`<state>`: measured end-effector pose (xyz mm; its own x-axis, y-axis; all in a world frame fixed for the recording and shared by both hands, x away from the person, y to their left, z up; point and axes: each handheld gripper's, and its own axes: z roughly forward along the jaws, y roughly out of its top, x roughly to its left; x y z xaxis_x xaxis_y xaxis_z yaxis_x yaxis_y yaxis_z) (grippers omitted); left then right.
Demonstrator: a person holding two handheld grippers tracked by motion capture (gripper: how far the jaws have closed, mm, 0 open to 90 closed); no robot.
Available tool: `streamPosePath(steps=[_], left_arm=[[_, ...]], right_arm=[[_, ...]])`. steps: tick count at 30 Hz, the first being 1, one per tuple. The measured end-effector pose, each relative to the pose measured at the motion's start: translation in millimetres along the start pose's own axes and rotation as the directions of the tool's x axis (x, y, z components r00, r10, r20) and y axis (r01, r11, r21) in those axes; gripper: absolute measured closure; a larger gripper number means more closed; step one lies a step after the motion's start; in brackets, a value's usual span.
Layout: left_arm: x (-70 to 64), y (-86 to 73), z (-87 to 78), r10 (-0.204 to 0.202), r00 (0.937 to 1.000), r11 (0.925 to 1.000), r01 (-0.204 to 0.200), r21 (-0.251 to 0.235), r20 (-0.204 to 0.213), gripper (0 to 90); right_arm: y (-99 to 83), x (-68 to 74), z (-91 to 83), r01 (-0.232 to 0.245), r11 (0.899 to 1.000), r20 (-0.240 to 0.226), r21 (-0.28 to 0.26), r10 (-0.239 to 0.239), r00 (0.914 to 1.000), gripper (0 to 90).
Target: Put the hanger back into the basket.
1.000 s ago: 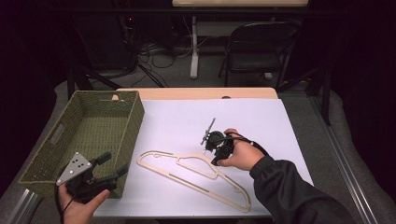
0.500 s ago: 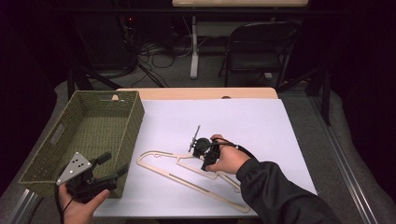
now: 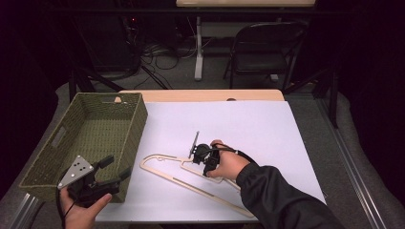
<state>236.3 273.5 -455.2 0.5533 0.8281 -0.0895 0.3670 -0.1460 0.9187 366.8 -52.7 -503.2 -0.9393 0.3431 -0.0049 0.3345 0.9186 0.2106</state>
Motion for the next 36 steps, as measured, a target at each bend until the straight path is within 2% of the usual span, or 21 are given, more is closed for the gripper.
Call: streamPosePath(steps=[11, 21, 29, 36], left_arm=[[1.2, -0.1, -0.9, -0.003, 1.0000, 1.0000, 0.003, -0.004, -0.002, 24.2], [1.2, -0.3, -0.8, -0.003, 1.0000, 1.0000, 0.003, -0.003, -0.001, 24.2], [1.3, -0.5, -0.4, -0.003, 1.0000, 1.0000, 0.003, -0.001, -0.001, 24.2], [1.1, -0.8, 0.0, -0.004, 1.0000, 1.0000, 0.004, 0.000, 0.000, 24.2]], right_arm=[[0.1, 1.7, 7.3, 0.015, 1.000, 0.013, 0.028, -0.015, 0.9998, 67.2], [3.6, 3.6, 14.6, 0.028, 0.999, 0.014, 0.037, -0.028, 0.9995, 70.9], [4.6, 1.4, 20.6, 0.010, 0.998, 0.008, 0.054, -0.010, 0.9999, 72.1], [3.2, 0.7, 24.7, -0.009, 0.997, -0.021, 0.077, 0.011, 0.9997, 74.4]])
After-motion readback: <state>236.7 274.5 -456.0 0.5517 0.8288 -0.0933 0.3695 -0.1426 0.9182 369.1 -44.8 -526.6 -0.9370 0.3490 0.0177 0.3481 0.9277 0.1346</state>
